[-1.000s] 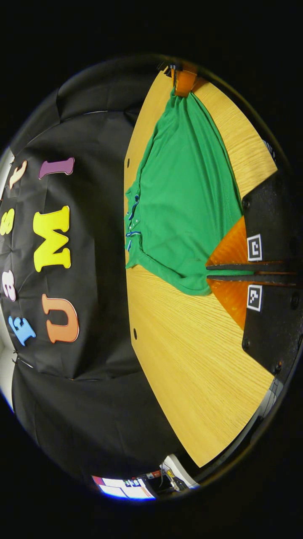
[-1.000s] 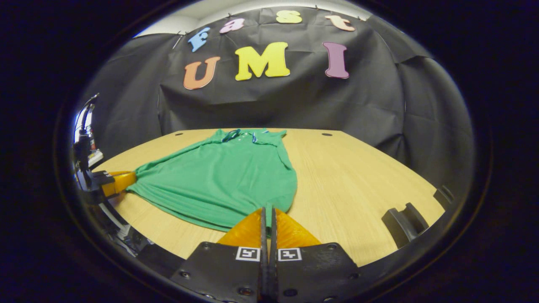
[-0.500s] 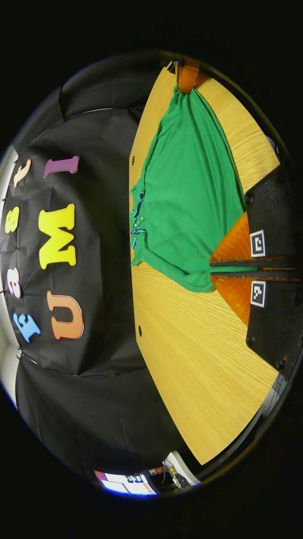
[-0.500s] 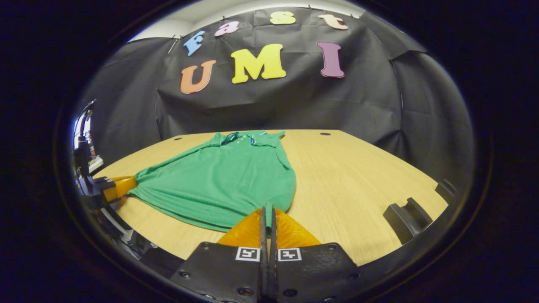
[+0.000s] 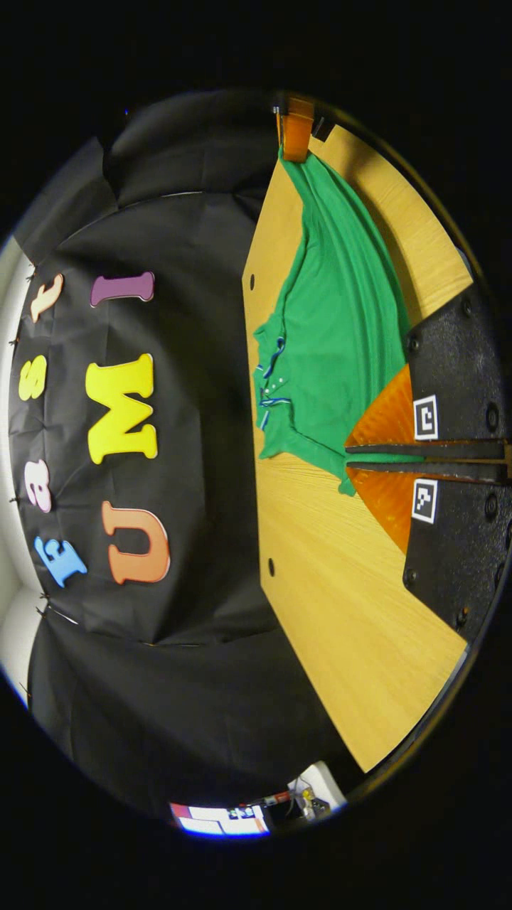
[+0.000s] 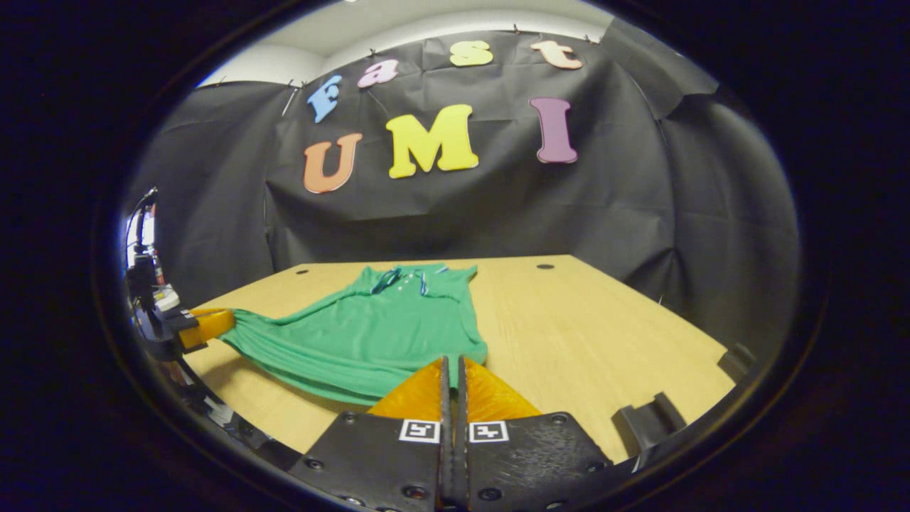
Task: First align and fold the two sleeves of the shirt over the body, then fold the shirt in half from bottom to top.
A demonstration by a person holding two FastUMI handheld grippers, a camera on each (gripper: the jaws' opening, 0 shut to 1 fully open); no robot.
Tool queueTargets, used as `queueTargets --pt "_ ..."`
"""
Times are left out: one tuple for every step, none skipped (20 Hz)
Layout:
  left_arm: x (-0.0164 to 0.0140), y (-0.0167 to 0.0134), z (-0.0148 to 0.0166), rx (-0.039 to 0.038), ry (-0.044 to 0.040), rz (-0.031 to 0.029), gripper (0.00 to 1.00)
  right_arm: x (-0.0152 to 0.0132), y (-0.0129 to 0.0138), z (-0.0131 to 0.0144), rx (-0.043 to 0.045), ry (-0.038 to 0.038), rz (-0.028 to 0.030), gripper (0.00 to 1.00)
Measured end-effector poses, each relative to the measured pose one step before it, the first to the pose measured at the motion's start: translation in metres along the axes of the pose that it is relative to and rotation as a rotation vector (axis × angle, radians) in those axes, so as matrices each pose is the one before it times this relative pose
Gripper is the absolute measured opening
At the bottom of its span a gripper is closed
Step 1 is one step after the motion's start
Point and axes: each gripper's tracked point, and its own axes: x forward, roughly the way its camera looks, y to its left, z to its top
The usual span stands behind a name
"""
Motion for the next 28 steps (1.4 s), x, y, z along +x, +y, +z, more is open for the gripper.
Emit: queueTargets --pt "0.00439 -0.00391 0.01428 0.0024 -0.02698 -0.0084 0.07 0.00406 -0.00005 0.00987 -0.00707 -0.02163 -0.00517 0.0" --pt "0.00605 -0.00221 0.0126 -0.00414 -0.02191 -0.00466 0.07 0.00676 -0.00125 0.0113 -0.00957 -0.01675 -0.00676 0.0" --pt "0.00673 0.0 0.01153 -0.00703 -0.01865 -0.0019 0.07 0.00898 0.00115 0.01196 -0.00211 -0.01756 -0.0001 0.0" --pt "0.00893 0.00065 0.00968 -0.00548 -0.01783 0.00086 0.07 0.00957 0.00114 0.01064 0.00105 -0.01139 0.00138 0.02" --pt "0.00835 -0.00026 0.00883 -0.00118 -0.01519 0.00783 0.07 0.01099 0.00312 0.00981 0.00374 -0.00877 0.00844 0.0" --pt "0.01151 0.0029 0.00653 -0.00036 -0.00859 0.01133 0.07 0.01046 0.00448 0.01039 -0.00095 -0.01118 0.01084 0.0" --pt "0.01176 0.00128 0.00451 -0.00234 -0.00629 0.00742 0.07 0.01411 0.00226 0.01383 -0.0124 -0.01621 0.00405 0.0" --pt "0.01382 0.00252 0.00541 0.00016 -0.00624 0.00582 0.07 0.01365 0.00051 0.01345 -0.01518 -0.01651 -0.00071 0.0" --pt "0.01505 0.00263 0.00543 -0.00484 -0.0048 0.00553 0.08 0.01441 0.00257 0.01233 -0.0165 -0.01883 0.00221 0.0" --pt "0.01476 0.00045 0.00481 -0.00692 0.00288 0.00076 0.07 0.01464 0.00081 0.01282 -0.00949 -0.01922 -0.00344 0.0" --pt "0.01535 0.00063 0.00501 -0.0062 -0.00126 0.0006 0.07 0.0153 0.00138 0.00997 -0.00801 -0.01457 0.00289 0.0" --pt "0.01654 -0.00016 0.00554 -0.01182 -0.00558 -0.00311 0.07 0.01671 0.00025 0.01121 -0.0053 -0.01314 -0.00249 0.0" --pt "0.01624 -0.00073 0.0062 -0.01209 -0.00623 0.00008 0.08 0.01649 -0.00222 0.01014 0.00246 -0.01136 -0.01016 0.0" --pt "0.01753 -0.00087 0.00659 -0.00237 -0.00792 -0.0028 0.08 0.01639 -0.00182 0.0085 0.01408 -0.00711 -0.00526 0.0" --pt "0.01901 0.00012 0.00488 -0.00418 -0.0027 0.00198 0.07 0.02015 -0.00004 0.00432 0.01545 0.00269 -0.00528 0.0" --pt "0.01663 -0.00001 0.00345 -0.00361 0.00704 0.0008 0.07 0.01931 -0.00152 0.00501 0.01044 0.00545 -0.0086 0.0" --pt "0.01756 -0.00105 0.00217 -0.00258 0.01454 0.0032 0.07 0.017 -0.00259 0.00467 0.0133 0.00035 -0.01019 0.0" --pt "0.01627 -0.00109 0.00762 -0.00395 -0.01033 -0.00492 0.08 0.01855 -0.00086 0.00449 0.00095 0.00485 -0.00557 0.0" --pt "0.01629 -0.00355 0.00631 0.00434 -0.00704 -0.0085 0.08 0.01739 -0.00323 0.00504 -0.00054 -0.00375 -0.0113 0.0" --pt "0.01541 -0.00057 0.00566 0.01083 -0.00645 0.00174 0.08 0.01749 -0.00332 0.00531 0.00076 -0.00725 -0.01228 0.0" --pt "0.01511 0.00036 0.00329 0.01223 -0.00571 0.00049 0.08 0.01665 -0.00277 0.00136 0.00911 -0.00292 -0.00985 0.0" --pt "0.01629 -0.00299 0.00482 0.00606 -0.00832 -0.01053 0.07 0.01759 -0.00229 0.00093 0.01485 0.00074 -0.00761 0.0" --pt "0.0135 -0.00013 0.00268 -0.00458 -0.00854 -0.00017 0.07 0.01797 -0.00103 -0.00351 0.01631 0.01147 -0.00613 0.01" --pt "0.01416 0.00141 0.00006 -0.0176 -0.00041 0.00316 0.07 0.01741 -0.00052 -0.00273 0.01792 0.01022 -0.00425 0.0" --pt "0.01411 -0.00126 -0.00427 -0.01319 0.01317 -0.00706 0.07 0.01747 -0.00132 -0.00352 0.01159 0.00806 -0.00392 0.0" --pt "0.01264 0.00158 -0.00503 -0.01212 0.01117 -0.00086 0.08 0.01826 -0.0011 -0.00469 0.00216 0.00553 -0.00308 0.0" --pt "0.01093 0.00225 -0.0056 -0.01166 0.00381 -0.00405 0.08 0.01714 -0.00065 -0.00596 -0.01038 0.0031 -0.00182 0.01" --pt "0.01138 0.00526 -0.00572 0.00297 -0.00538 0.00167 0.08 0.0179 -0.00155 -0.00636 -0.00957 0.00148 -0.00674 0.01"
